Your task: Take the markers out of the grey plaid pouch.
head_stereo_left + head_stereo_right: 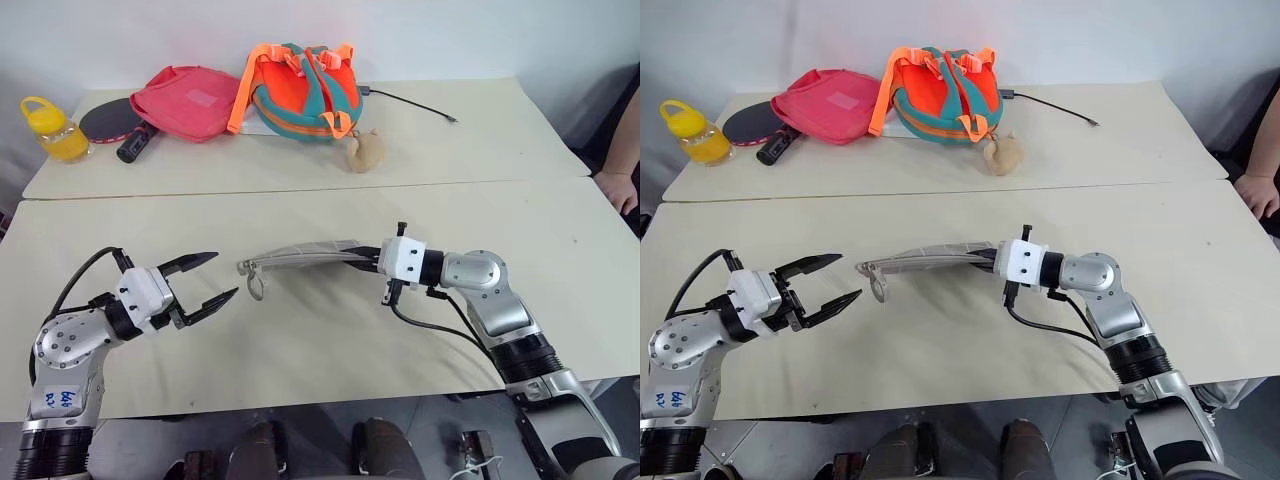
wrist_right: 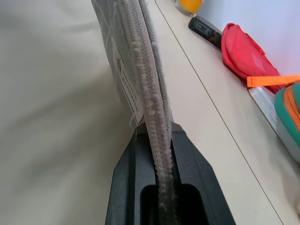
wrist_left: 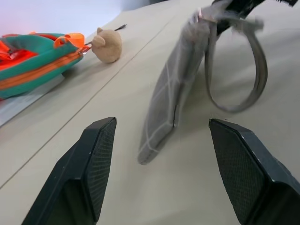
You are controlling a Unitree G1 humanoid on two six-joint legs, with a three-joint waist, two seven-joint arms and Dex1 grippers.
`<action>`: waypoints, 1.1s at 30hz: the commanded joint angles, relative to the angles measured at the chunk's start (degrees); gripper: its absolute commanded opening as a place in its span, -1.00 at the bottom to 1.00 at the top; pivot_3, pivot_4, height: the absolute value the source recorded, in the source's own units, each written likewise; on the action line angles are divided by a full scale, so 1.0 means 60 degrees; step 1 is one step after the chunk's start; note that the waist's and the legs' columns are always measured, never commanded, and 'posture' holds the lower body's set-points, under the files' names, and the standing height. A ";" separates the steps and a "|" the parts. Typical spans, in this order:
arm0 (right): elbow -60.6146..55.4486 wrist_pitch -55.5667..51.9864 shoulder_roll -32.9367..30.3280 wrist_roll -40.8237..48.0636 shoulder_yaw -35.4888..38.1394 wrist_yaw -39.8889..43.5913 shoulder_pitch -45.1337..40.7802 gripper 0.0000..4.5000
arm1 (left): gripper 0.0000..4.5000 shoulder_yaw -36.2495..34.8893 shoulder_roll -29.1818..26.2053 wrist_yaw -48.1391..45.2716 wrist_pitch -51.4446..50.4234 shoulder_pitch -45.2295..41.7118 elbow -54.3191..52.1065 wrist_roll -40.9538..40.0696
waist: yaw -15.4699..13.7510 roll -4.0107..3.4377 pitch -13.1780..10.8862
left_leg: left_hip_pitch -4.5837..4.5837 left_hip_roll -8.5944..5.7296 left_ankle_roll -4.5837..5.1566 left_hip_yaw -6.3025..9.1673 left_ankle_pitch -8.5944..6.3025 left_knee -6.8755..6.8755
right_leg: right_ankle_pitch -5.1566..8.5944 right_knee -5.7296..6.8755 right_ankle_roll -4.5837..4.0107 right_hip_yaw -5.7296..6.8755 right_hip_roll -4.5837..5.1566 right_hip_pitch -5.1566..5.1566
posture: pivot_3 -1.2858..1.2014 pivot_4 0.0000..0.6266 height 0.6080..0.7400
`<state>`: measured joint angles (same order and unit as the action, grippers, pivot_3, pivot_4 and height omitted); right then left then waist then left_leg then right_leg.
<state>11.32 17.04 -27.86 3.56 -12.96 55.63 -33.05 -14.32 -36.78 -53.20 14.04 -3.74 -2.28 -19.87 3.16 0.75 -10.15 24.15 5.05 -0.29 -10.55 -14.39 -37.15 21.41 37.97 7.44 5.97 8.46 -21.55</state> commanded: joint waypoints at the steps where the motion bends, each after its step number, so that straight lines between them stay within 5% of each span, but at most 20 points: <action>1: -0.0437 0.0006 0.0029 0.0315 0.0199 0.0030 0.0038 -1.00 | 0.49 0.0058 0.0049 0.0041 0.0260 -0.0162 0.0045 0.0007 | 0.0002 0.0000 0.0000 | 0.0000 0.0000 0.0000 0.0000 0.0000 -0.0001 | 0.0000 0.0001 0.0000 0.0000 0.0000 0.0000 | 0.03 -0.52 1.00; 10: -0.0649 -0.0102 0.0037 0.0296 0.0180 -0.0035 0.0239 -1.00 | 0.49 0.0768 0.0409 0.0068 0.0006 -0.0684 0.0223 0.0016 | -0.0001 0.0000 0.0000 | 0.0000 -0.0001 0.0000 0.0000 0.0000 0.0000 | 0.0000 0.0001 0.0000 0.0000 0.0000 0.0000 | 0.03 -0.52 1.00; 13: -0.0719 -0.0149 0.0012 0.0294 0.0210 -0.0057 0.0275 -1.00 | 0.21 0.0839 0.0422 0.0028 0.0039 -0.0711 0.0299 0.0034 | 0.0004 0.0000 0.0000 | 0.0000 0.0000 0.0000 0.0000 0.0000 0.0000 | 0.0000 0.0000 0.0000 0.0000 -0.0001 0.0000 | 0.03 -0.52 1.00; 21: -0.0821 -0.0221 -0.0045 0.0248 0.0226 -0.0085 0.0374 -1.00 | -0.93 0.0826 0.0409 -0.0018 0.0201 -0.0715 0.0467 0.0025 | -0.0003 0.0000 0.0000 | 0.0000 0.0000 0.0000 0.0000 0.0000 -0.0001 | 0.0000 0.0000 0.0000 0.0000 0.0000 0.0000 | 0.03 -0.52 1.00; 28: -0.0835 -0.0571 -0.0111 0.0458 0.0289 0.0071 0.0356 -1.00 | -0.99 0.0789 0.0417 -0.0014 0.0293 -0.0640 0.0477 0.0023 | -0.0001 0.0000 0.0000 | 0.0000 0.0000 0.0000 0.0000 0.0000 -0.0001 | 0.0000 0.0000 0.0000 0.0000 0.0000 0.0000 | 0.03 -0.52 1.00; 33: -0.1315 -0.1418 -0.0111 0.1253 0.0543 0.0316 0.0266 -0.34 | -1.00 0.0791 0.0504 0.0095 0.0283 -0.0620 0.0511 0.0018 | -0.0007 0.0000 0.0000 | 0.0000 -0.0001 0.0000 0.0001 0.0000 -0.0001 | 0.0000 0.0000 0.0000 0.0000 0.0000 0.0001 | 0.03 -0.52 1.00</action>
<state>6.60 9.46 -28.02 8.66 -11.91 57.14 -30.82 -8.96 -34.07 -53.13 14.85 -7.68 1.05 -19.57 3.12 0.75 -10.15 24.15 5.04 -0.29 -10.54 -14.39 -37.15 21.41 37.97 7.44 5.97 8.46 -21.54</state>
